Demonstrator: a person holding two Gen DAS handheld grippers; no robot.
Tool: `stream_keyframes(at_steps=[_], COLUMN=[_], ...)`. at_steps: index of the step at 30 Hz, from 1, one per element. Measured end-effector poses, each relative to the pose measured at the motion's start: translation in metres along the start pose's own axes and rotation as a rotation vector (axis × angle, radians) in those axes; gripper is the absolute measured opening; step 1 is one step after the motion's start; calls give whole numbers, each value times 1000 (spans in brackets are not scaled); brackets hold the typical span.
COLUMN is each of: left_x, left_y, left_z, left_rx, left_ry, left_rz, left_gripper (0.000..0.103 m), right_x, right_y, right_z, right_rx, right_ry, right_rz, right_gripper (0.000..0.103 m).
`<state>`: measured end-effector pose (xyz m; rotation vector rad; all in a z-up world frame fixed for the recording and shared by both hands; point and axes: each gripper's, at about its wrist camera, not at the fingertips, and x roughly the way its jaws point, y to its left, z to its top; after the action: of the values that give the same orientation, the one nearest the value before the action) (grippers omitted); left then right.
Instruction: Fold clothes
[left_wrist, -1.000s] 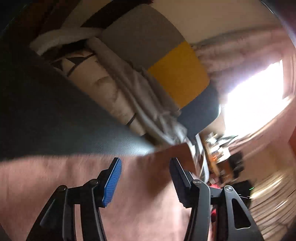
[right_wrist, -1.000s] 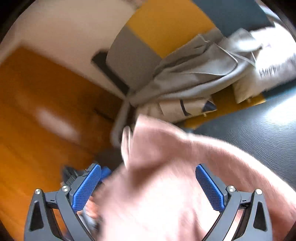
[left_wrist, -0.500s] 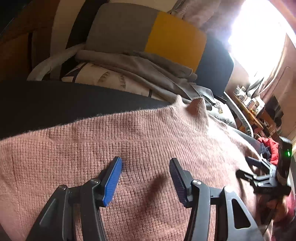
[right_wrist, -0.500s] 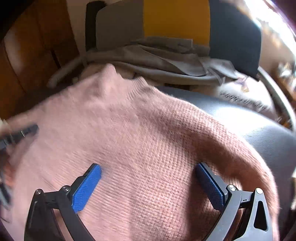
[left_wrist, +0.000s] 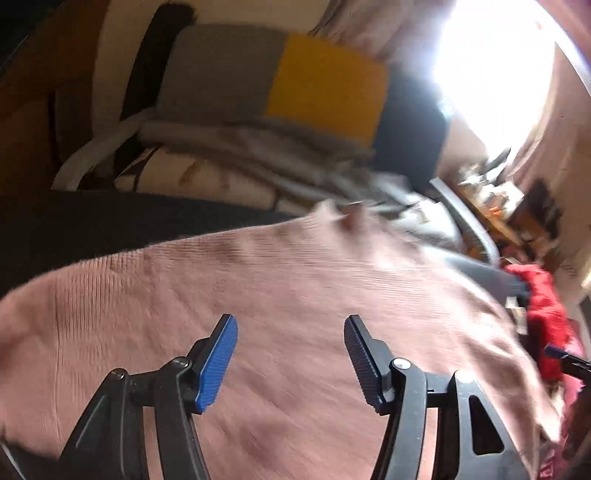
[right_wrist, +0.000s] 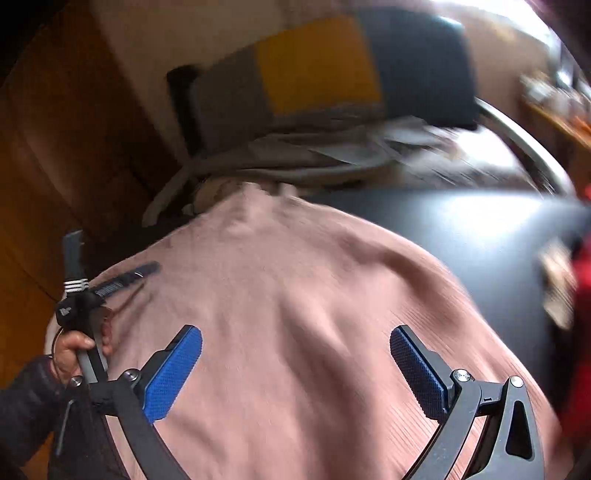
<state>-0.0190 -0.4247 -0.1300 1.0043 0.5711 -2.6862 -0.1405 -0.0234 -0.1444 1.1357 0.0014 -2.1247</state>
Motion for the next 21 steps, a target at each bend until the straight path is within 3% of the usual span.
stream_keyframes(at_steps=[2, 5, 9, 13, 18, 21], left_x=[-19, -37, -37, -27, -26, -26], left_y=[-23, -60, -94, -105, -95, -88], left_z=[-15, -44, -79, -105, -110, -110], left_rx=[36, 95, 118, 99, 59, 29], left_ry=[-21, -1, 63, 120, 108, 101], left_rz=[-31, -88, -136, -122, -160, -193], left_gripper=[62, 62, 62, 62, 64, 64], right_x=[-42, -107, -131, -119, -79, -66], right_y=[-35, -99, -144, -157, -153, -157], right_z=[-36, -111, -153, -162, -164, -171], right_rx=[76, 199, 260, 210, 97, 123], right_ry=[-3, -23, -8, 3, 80, 76], right_rz=[-87, -289, -395, -429, -465, -456], right_gripper=[103, 103, 101, 100, 100, 103])
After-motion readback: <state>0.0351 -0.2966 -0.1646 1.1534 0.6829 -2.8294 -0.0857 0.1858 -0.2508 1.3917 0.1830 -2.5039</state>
